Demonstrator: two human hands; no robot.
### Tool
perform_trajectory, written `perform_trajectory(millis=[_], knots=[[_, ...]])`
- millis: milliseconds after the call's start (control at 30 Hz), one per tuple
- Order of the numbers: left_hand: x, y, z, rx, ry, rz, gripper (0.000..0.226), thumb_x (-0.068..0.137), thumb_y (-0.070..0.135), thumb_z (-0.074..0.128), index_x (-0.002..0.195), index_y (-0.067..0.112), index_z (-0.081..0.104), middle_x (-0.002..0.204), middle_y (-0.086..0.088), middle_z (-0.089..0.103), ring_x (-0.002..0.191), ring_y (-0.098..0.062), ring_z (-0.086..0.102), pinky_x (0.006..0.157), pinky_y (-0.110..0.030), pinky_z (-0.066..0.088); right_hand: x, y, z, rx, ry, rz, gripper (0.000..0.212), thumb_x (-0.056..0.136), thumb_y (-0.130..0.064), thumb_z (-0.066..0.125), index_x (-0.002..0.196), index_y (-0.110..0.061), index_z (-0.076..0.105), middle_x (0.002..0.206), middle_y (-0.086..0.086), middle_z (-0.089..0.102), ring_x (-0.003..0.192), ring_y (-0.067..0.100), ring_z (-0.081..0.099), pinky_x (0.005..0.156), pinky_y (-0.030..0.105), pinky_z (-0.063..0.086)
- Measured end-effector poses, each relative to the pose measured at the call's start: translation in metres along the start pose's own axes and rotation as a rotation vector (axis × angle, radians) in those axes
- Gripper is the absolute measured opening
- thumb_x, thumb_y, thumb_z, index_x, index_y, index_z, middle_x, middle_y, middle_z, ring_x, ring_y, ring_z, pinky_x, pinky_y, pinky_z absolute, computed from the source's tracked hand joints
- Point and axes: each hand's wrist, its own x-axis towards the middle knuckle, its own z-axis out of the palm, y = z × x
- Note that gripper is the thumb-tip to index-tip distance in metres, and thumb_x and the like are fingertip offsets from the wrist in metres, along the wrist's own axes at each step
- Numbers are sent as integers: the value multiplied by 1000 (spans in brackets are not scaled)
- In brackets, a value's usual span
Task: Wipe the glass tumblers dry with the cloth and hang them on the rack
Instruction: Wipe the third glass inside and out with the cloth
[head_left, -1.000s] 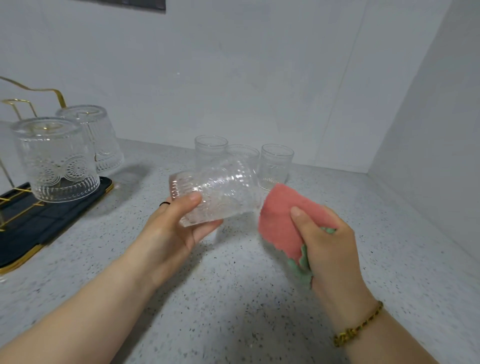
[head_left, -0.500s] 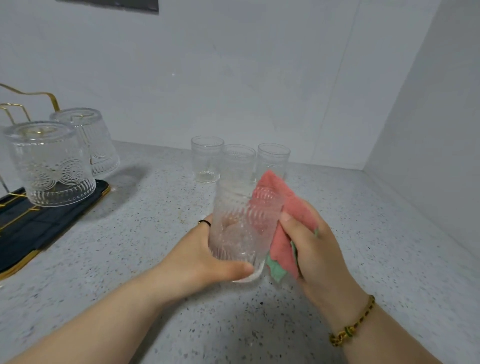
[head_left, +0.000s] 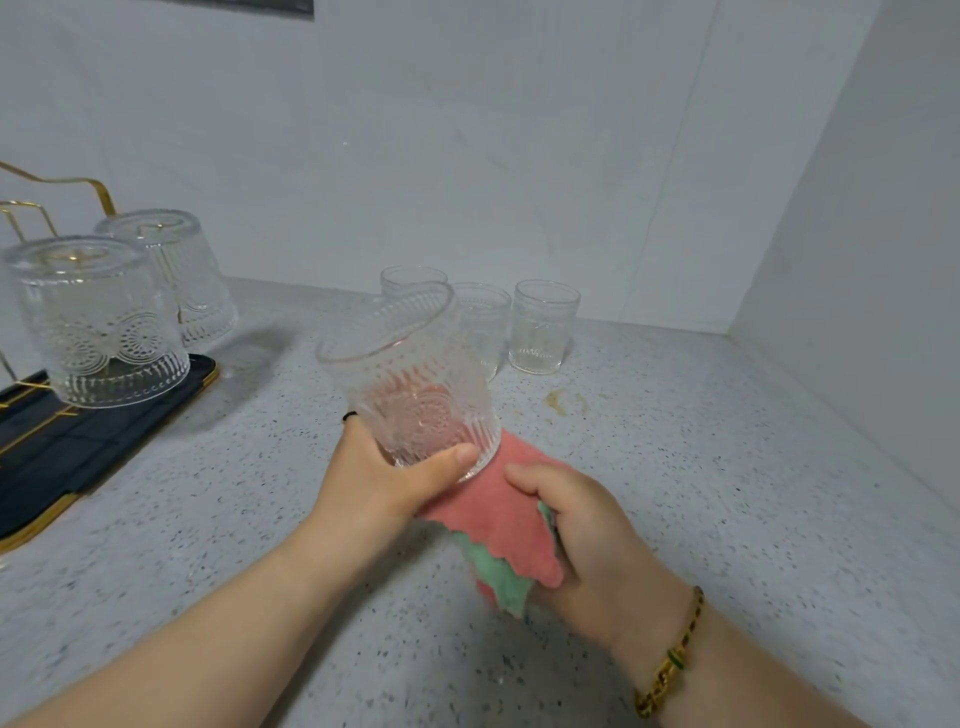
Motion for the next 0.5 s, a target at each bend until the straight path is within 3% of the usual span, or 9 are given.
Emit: perform_trajectory(millis=[33, 100, 200, 267, 333, 433, 500], knots=[[3, -1, -3, 13, 29, -6, 54, 38, 45, 69, 86, 24, 60, 78, 13, 72, 77, -2, 67, 68, -16, 51, 0, -1, -2, 1, 25, 22, 25, 72, -10, 53, 92, -1, 65, 96, 20, 66, 88, 32, 64, 79, 39, 50], [6, -1, -9, 21, 69, -12, 56, 39, 48, 69, 89, 26, 58, 81, 12, 71, 80, -3, 67, 71, -17, 51, -4, -8, -4, -5, 76, 32, 22, 65, -11, 55, 79, -1, 68, 82, 18, 66, 71, 27, 64, 69, 35, 51], [4, 7, -10, 46, 49, 8, 43, 45, 37, 73, 84, 31, 55, 72, 30, 67, 73, 12, 63, 60, -2, 44, -8, -22, -6, 23, 144, -44, 16, 80, -7, 47, 73, -3, 61, 54, 8, 60, 45, 18, 56, 45, 25, 47], [-1, 9, -5, 60, 27, 26, 37, 51, 22, 69, 82, 33, 52, 66, 37, 63, 68, 18, 60, 58, 1, 41, -7, -24, -9, 43, 185, -75, 17, 86, -7, 44, 76, -4, 57, 57, 9, 59, 48, 19, 56, 48, 27, 46], [-5, 9, 1, 76, -10, 36, 39, 49, 18, 68, 81, 32, 51, 64, 40, 61, 67, 21, 58, 58, 3, 40, -5, -21, -7, 26, 167, -65, 17, 86, -6, 43, 81, -1, 59, 75, 15, 62, 63, 24, 58, 58, 33, 47], [-5, 2, 4, 96, -39, 38, 56, 37, 34, 78, 89, 25, 57, 76, 24, 70, 76, 14, 62, 64, -1, 44, -1, -12, -4, 38, 100, -24, 24, 71, -10, 51, 89, -1, 64, 95, 21, 67, 86, 31, 62, 75, 38, 50], [-2, -2, 1, 92, -23, 23, 60, 35, 37, 78, 90, 25, 57, 80, 16, 70, 77, 13, 62, 65, -3, 45, -1, -10, -4, 54, 80, 10, 33, 64, -13, 52, 92, -2, 63, 89, 19, 69, 82, 28, 64, 75, 36, 51]])
